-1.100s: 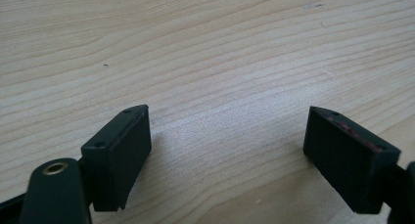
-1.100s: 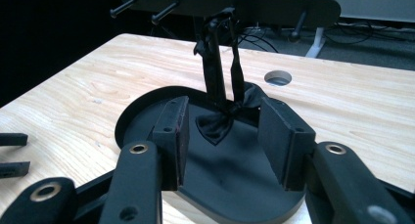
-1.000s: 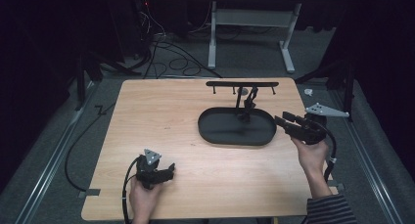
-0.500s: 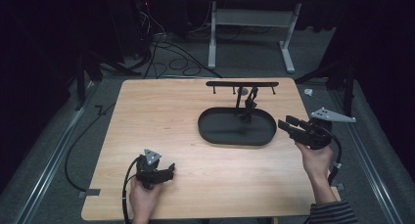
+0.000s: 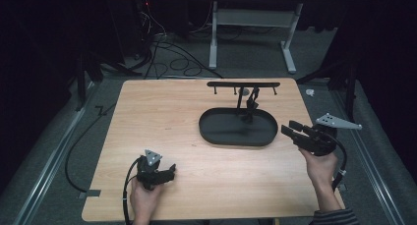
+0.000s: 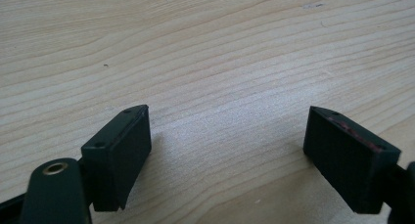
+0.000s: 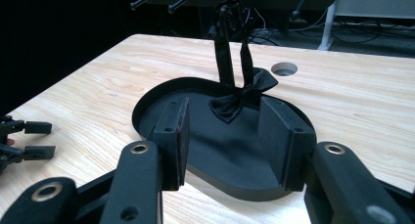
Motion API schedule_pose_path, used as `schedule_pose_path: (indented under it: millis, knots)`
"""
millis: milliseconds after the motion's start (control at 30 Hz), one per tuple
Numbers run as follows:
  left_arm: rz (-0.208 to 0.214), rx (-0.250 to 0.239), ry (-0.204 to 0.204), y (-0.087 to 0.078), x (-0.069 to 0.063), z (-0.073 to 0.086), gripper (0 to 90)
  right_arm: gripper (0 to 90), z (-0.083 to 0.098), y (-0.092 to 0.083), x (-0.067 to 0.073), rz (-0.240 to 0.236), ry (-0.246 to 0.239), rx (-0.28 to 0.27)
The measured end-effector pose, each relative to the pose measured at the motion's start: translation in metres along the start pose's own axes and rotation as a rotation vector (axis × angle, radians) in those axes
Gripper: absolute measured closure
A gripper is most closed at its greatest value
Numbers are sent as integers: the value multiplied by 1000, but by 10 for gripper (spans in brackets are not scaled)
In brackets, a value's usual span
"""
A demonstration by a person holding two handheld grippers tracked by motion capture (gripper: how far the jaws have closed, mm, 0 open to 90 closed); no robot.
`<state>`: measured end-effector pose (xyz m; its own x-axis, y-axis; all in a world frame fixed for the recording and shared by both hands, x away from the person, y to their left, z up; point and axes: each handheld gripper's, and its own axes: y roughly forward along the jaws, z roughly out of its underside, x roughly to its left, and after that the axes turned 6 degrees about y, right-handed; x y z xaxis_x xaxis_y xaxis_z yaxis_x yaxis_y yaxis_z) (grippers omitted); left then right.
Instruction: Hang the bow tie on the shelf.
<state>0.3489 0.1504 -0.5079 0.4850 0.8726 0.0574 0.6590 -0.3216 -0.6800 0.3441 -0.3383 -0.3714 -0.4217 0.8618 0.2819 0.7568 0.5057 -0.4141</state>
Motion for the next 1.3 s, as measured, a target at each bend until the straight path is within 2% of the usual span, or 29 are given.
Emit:
schedule_pose_path:
  millis: [800,1100,1300]
  knots:
    - [0,0,1,0,0,0,184,576,24,-11,2,-21,33,-9]
    - [0,0,1,0,0,0,184,577,35,-10,7,-18,5,10]
    - [0,0,0,0,0,0,184,578,41,-10,7,-22,12,15]
